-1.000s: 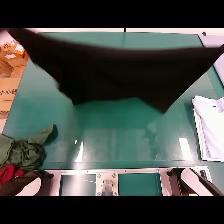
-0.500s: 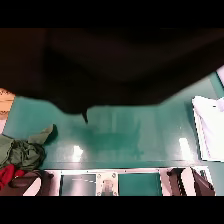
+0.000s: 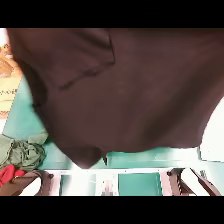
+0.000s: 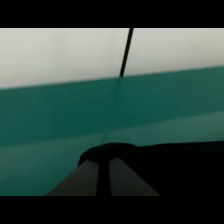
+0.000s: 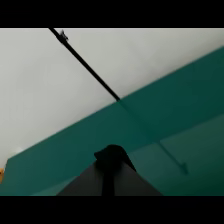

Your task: Fold the shirts.

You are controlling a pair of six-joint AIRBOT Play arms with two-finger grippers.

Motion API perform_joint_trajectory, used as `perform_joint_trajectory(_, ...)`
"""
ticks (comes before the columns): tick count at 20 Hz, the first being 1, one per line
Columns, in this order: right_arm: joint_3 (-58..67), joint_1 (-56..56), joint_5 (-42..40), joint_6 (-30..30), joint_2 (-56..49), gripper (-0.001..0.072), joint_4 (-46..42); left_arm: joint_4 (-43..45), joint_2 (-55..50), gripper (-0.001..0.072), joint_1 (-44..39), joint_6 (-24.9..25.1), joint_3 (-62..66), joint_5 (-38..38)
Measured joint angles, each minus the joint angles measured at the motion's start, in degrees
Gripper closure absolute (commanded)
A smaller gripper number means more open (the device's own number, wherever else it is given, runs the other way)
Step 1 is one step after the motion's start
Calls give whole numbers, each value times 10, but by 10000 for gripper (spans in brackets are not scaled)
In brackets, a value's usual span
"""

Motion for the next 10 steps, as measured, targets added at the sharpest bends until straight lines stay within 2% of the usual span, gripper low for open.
perform_joint_trajectory(5,-122,84,-104,-57,-152,691,-2,-62,-165,678,0,17,-120,30)
perform_joint_trajectory(10,-116,116,-151,-83,-347,691,19,-105,-298,678,0,19,-155,116)
